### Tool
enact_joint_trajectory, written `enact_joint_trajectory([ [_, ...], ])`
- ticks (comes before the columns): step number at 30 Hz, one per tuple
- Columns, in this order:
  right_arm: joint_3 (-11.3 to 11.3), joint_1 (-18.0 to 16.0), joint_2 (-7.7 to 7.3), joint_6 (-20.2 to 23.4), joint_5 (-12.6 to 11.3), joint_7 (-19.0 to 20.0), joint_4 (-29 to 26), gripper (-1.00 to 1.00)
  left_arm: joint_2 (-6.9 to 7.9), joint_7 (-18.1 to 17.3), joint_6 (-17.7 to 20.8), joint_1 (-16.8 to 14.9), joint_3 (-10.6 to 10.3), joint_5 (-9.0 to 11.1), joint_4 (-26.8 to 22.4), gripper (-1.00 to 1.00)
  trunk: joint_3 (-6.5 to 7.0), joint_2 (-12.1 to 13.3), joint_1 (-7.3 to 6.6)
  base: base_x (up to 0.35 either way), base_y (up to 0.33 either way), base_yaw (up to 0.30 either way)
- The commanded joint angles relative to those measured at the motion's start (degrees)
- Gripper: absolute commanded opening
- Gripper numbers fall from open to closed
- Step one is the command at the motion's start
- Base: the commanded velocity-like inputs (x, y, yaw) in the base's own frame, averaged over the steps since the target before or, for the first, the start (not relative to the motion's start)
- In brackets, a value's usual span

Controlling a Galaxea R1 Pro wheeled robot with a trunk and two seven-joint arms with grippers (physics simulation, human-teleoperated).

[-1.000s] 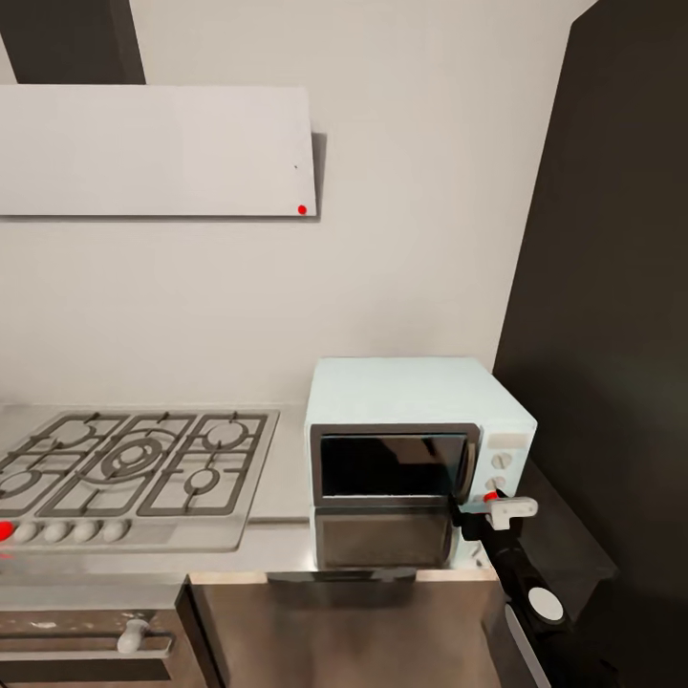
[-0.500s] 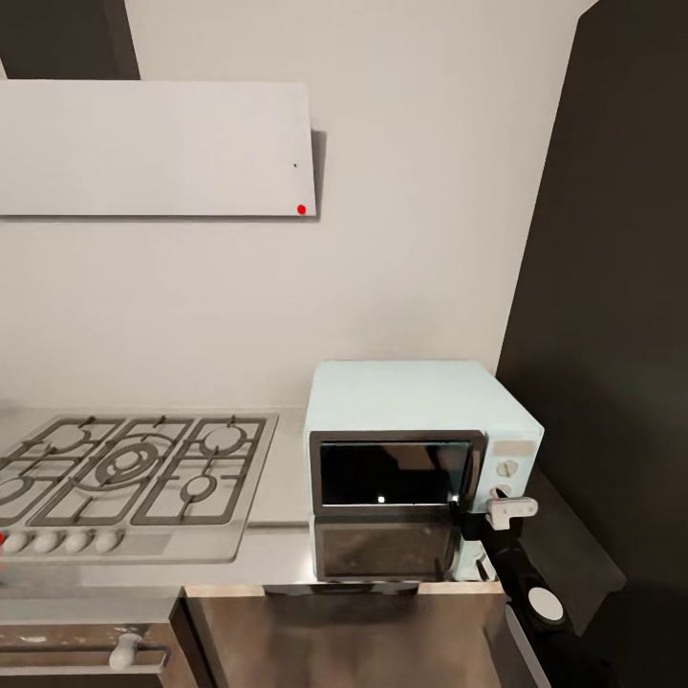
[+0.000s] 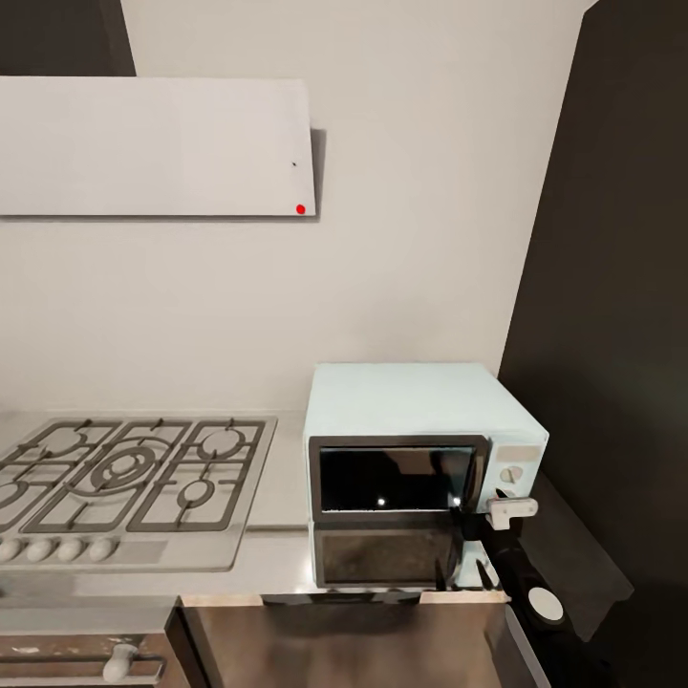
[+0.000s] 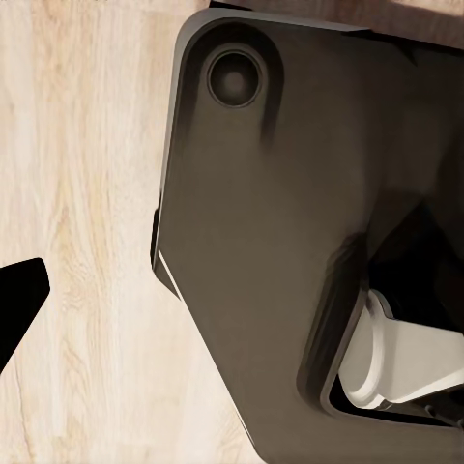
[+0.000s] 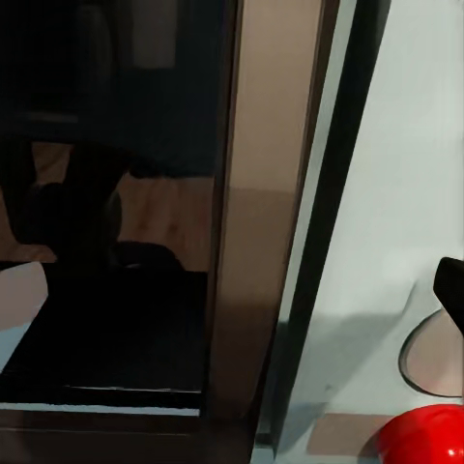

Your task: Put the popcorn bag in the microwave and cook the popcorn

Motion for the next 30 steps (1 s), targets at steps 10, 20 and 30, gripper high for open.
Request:
enact_joint_trajectory([
  [10,0.09,-0.04,-0.04,-0.18,-0.05,-0.03,0.02,-1.00,0.00,-0.02,-0.08,-0.04,0.27,0.01,0.03,1.00,-0.10,-0.09,0.02,0.000,0.000,0.000],
  [20,0.09,-0.04,-0.04,-0.16,-0.05,-0.03,0.02,-1.00,-0.02,-0.02,-0.10,-0.04,0.27,0.01,0.03,1.00,-0.10,-0.09,0.02,-0.006,0.000,0.000],
  [30,0.09,-0.04,-0.04,-0.19,-0.05,-0.02,0.02,-1.00,-0.42,-0.02,-0.08,-0.04,0.27,0.01,0.03,1.00,-0.10,-0.09,0.02,-0.142,0.000,0.000],
])
